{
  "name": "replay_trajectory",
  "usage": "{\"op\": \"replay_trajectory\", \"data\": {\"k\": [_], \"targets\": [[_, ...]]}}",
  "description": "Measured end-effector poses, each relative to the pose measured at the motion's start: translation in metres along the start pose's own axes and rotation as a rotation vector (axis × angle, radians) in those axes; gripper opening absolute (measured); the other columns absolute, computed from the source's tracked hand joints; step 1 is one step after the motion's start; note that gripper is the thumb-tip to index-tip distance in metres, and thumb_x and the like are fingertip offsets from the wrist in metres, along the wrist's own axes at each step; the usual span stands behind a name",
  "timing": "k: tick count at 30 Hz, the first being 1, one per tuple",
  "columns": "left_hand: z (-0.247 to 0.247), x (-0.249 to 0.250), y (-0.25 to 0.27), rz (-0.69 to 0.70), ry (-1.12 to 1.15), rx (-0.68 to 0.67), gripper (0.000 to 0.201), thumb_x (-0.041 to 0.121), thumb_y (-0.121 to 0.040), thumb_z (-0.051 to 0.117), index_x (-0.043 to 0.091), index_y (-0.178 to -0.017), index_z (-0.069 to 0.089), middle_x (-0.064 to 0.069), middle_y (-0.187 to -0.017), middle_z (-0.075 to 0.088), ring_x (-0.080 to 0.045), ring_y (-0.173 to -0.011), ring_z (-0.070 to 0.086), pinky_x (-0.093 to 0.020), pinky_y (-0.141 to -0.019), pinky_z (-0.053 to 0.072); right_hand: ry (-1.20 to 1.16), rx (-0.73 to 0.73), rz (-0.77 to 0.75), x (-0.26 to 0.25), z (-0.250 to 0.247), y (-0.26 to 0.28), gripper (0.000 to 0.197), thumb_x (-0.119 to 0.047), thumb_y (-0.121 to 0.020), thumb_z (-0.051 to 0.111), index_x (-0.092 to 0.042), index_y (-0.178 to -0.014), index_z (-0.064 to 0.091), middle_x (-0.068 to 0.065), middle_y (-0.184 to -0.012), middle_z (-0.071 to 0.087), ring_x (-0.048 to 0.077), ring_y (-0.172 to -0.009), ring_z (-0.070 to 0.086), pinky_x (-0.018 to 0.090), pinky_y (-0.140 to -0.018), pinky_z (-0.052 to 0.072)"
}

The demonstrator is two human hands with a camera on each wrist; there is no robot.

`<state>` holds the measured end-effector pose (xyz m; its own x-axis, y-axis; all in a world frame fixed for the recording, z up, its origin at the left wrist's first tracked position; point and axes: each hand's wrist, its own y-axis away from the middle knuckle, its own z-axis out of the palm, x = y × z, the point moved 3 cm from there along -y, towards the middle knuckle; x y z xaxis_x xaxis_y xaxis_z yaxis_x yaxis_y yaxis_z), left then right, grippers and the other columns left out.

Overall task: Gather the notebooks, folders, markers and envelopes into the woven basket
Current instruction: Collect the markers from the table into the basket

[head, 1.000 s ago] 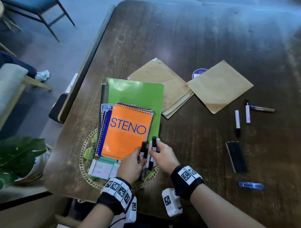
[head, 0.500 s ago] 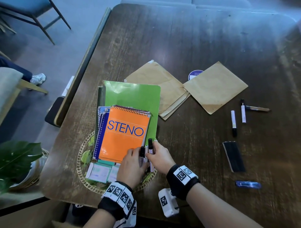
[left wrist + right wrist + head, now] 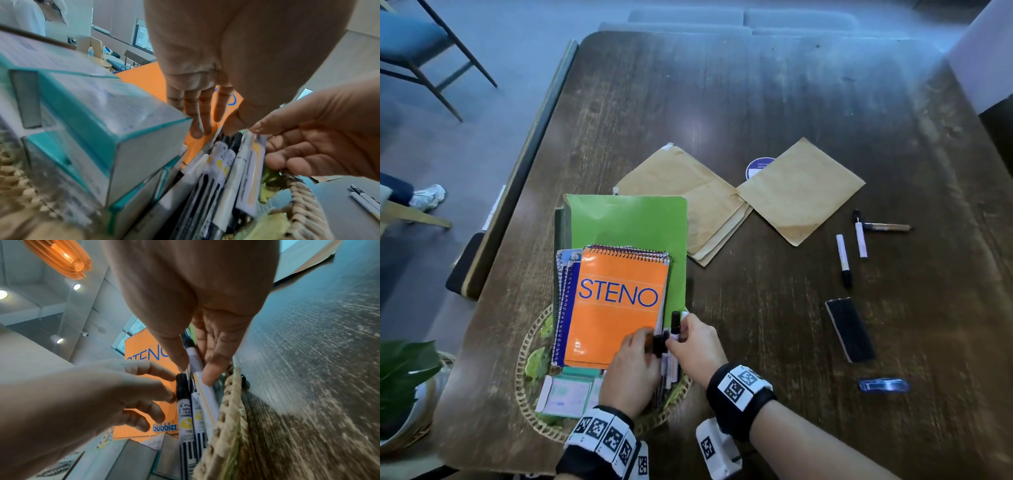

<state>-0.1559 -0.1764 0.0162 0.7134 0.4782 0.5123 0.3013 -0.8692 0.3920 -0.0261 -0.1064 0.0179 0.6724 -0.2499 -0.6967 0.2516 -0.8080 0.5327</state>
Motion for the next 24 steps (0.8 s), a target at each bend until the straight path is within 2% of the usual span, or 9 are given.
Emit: {"op": "replay_trajectory", "data": {"k": [4,7,9,12,14,17,19,21,24], "targets": [[-0.004,0.002,0.000,0.062,0.036,0.092,0.030,0.013,-0.090,0.058,0.023,-0.119,0.056,0.003,-0.109,0.057,-0.020,-0.099,0.059,-0.037,-0.084,0.049,0.041,-0.003,-0.016,0.002,-0.003,0.000,0.014,-0.024,-0.088,0.070,-0.023,-0.097,0.060,-0.004,-0.097,0.054,0.013,-0.086,0.052,0.025,-0.075,0.041],[-0.005,0.022,0.001,0.198,0.043,0.188,0.018,0.013,-0.089,0.061,0.022,-0.105,0.060,0.008,-0.098,0.056,-0.017,-0.092,0.057,-0.036,-0.080,0.049,-0.001,0.042,0.032,0.010,-0.015,0.001,0.018,-0.033,-0.087,0.071,-0.024,-0.098,0.060,-0.006,-0.097,0.057,0.014,-0.087,0.054,0.026,-0.075,0.043],[-0.007,0.043,0.002,0.287,0.074,0.235,0.011,0.022,-0.089,0.058,0.023,-0.100,0.060,0.010,-0.096,0.055,-0.012,-0.090,0.054,-0.032,-0.079,0.045,-0.035,0.052,0.067,0.016,-0.028,0.001,0.024,-0.038,-0.086,0.072,-0.024,-0.096,0.055,-0.006,-0.096,0.062,0.016,-0.087,0.061,0.028,-0.074,0.047],[-0.003,0.081,-0.004,0.376,0.148,0.237,0.017,0.034,-0.089,0.049,0.025,-0.098,0.060,0.012,-0.095,0.056,-0.008,-0.090,0.052,-0.027,-0.081,0.041,-0.063,0.050,0.097,0.029,-0.064,-0.001,0.022,-0.042,-0.089,0.067,-0.025,-0.100,0.058,-0.004,-0.100,0.065,0.013,-0.091,0.063,0.029,-0.076,0.052],[0.005,0.111,-0.013,0.438,0.174,0.218,0.018,0.036,-0.090,0.049,0.025,-0.100,0.060,0.013,-0.095,0.056,-0.007,-0.090,0.054,-0.025,-0.080,0.043,-0.077,0.062,0.099,0.043,-0.100,-0.004,0.016,-0.041,-0.093,0.064,-0.026,-0.098,0.059,-0.006,-0.096,0.064,0.009,-0.086,0.063,0.025,-0.070,0.051],[0.027,0.161,-0.032,0.503,0.205,0.127,0.006,0.028,-0.093,0.056,0.027,-0.098,0.060,0.017,-0.091,0.058,-0.002,-0.086,0.057,-0.021,-0.076,0.045,0.014,0.159,0.132,0.073,-0.168,-0.014,0.014,-0.040,-0.095,0.062,-0.027,-0.093,0.059,-0.009,-0.088,0.063,0.003,-0.076,0.059,0.019,-0.060,0.043],[0.050,0.193,-0.047,0.487,0.194,-0.009,0.006,0.026,-0.096,0.059,0.032,-0.095,0.061,0.018,-0.087,0.061,0.000,-0.083,0.059,-0.018,-0.073,0.047,0.089,0.231,0.175,0.097,-0.214,-0.025,0.015,-0.040,-0.096,0.060,-0.025,-0.092,0.060,-0.006,-0.088,0.065,0.006,-0.076,0.060,0.023,-0.062,0.045],[0.082,0.220,-0.066,0.405,0.184,-0.171,0.006,0.032,-0.096,0.058,0.035,-0.092,0.061,0.017,-0.085,0.064,0.003,-0.082,0.061,-0.022,-0.075,0.053,0.120,0.257,0.228,0.122,-0.257,-0.037,0.015,-0.039,-0.096,0.058,-0.024,-0.093,0.061,-0.004,-0.091,0.067,0.011,-0.080,0.063,0.028,-0.067,0.050],[0.130,0.256,-0.091,0.320,0.151,-0.291,0.007,0.036,-0.097,0.056,0.033,-0.095,0.063,0.016,-0.089,0.065,0.001,-0.084,0.061,-0.033,-0.081,0.056,0.153,0.278,0.280,0.154,-0.307,-0.056,0.016,-0.038,-0.094,0.056,-0.024,-0.089,0.061,-0.001,-0.095,0.068,0.018,-0.086,0.064,0.033,-0.074,0.053]]}}
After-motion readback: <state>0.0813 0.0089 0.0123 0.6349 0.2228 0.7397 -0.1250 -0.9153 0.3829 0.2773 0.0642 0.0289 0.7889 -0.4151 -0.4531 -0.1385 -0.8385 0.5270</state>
